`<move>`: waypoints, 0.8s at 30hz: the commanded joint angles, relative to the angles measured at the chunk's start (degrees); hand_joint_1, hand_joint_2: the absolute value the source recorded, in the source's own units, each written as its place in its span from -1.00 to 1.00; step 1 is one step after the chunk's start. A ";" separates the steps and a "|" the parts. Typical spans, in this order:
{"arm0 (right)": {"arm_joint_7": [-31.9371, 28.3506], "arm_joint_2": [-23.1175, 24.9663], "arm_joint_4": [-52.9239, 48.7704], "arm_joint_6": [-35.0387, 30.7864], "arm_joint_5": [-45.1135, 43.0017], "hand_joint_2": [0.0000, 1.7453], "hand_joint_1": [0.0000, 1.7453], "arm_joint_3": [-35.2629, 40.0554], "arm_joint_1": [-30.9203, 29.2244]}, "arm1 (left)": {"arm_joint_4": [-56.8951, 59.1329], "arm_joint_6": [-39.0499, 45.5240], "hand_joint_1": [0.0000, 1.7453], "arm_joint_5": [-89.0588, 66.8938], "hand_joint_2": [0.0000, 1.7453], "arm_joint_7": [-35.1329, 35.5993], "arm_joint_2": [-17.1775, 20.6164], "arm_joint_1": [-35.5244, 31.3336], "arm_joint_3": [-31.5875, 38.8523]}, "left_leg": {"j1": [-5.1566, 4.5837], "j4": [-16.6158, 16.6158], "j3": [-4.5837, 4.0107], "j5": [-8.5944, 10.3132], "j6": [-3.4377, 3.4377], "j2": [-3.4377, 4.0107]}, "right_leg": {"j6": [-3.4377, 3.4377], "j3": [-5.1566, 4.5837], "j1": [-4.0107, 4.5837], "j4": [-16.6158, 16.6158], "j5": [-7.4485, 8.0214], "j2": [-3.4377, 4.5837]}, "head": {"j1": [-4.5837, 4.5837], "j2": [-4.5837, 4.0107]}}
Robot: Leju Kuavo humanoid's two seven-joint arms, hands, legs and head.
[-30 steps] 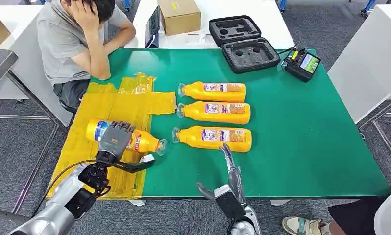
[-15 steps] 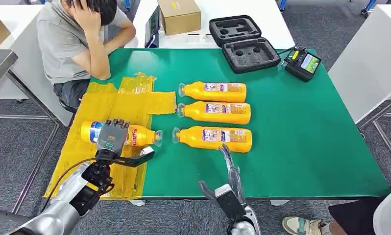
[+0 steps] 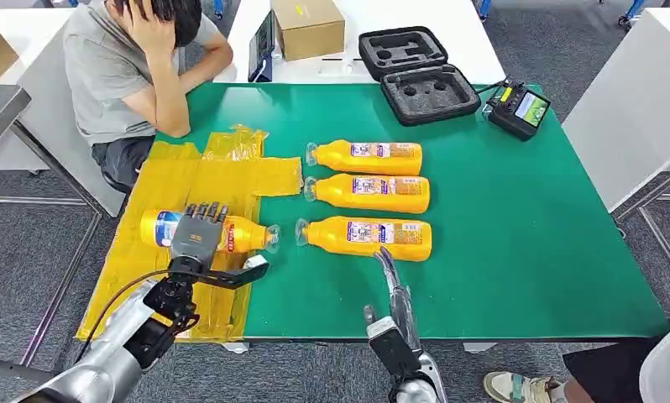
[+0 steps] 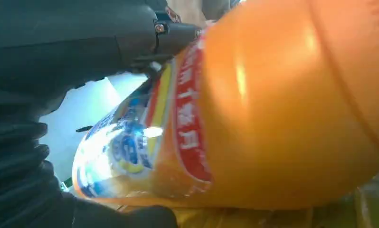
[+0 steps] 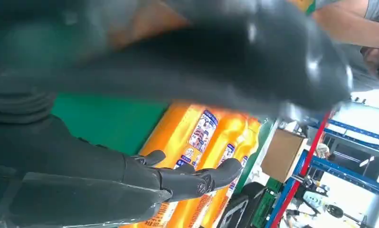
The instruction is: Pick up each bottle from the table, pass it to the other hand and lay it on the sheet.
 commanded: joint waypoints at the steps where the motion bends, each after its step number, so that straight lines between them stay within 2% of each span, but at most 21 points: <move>1: 0.11 0.71 2.52 -0.19 -0.37 -1.00 -1.00 -0.45 -0.79 | 3.92 0.61 -1.00 -2.07 1.00 0.57 -1.20 -1.12 1.12 | 0.04 -0.04 0.29 -0.11 -0.07 0.03 | -0.06 0.28 0.03 -0.06 -0.08 0.11 | 0.00 0.00; 13: 0.11 0.82 2.74 -0.45 -0.39 -1.00 -1.00 -0.48 -0.71 | -1.13 0.79 -1.00 -2.07 1.00 2.39 -0.76 0.63 0.23 | 0.04 -0.04 0.20 -0.08 -0.06 0.02 | -0.05 0.20 0.03 -0.06 -0.05 0.08 | 0.00 0.00; 17: 0.11 0.84 2.75 -0.91 -0.36 -1.00 -1.00 -0.84 -0.54 | -7.36 0.27 -1.00 -2.07 1.00 2.55 -0.61 3.27 -0.19 | 0.07 -0.02 0.36 -0.18 -0.09 0.03 | -0.07 0.36 0.06 -0.07 -0.13 0.13 | 0.00 0.00; 21: 0.11 0.65 2.00 -1.37 -0.56 -1.00 -1.00 -1.49 0.48 | -18.69 1.60 -1.00 -2.07 1.00 3.24 0.42 7.86 -0.74 | 0.05 -0.01 0.29 -0.17 -0.07 0.04 | -0.07 0.28 0.05 -0.05 -0.12 0.13 | 0.00 0.00; 24: 0.11 0.65 2.00 -1.37 -0.56 -1.00 -1.00 -1.49 0.48 | -18.69 1.60 -1.00 -2.07 1.00 3.24 0.42 7.86 -0.74 | 0.03 -0.02 0.15 -0.10 -0.05 0.02 | -0.04 0.14 0.03 -0.04 -0.07 0.08 | -0.02 0.00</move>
